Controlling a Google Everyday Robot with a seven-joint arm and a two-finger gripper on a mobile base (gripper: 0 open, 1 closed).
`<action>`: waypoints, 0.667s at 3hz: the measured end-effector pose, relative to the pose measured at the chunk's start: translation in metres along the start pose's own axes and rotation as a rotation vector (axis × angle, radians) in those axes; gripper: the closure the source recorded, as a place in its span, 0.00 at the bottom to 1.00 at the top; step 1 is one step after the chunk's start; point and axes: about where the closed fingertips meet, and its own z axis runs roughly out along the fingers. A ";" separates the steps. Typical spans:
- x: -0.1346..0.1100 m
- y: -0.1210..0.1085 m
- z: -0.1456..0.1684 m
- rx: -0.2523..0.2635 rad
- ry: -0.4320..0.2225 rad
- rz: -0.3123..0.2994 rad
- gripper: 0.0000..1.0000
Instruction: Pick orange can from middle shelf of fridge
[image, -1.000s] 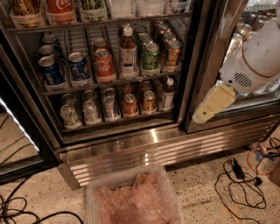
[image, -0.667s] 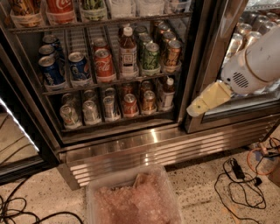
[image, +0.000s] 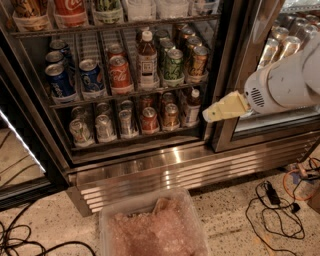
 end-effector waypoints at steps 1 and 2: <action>-0.012 -0.015 0.000 0.058 -0.059 0.044 0.00; -0.012 -0.015 0.000 0.058 -0.059 0.044 0.00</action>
Offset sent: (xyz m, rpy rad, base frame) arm 0.0136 -0.0071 0.0104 0.0209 -0.0685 -0.0568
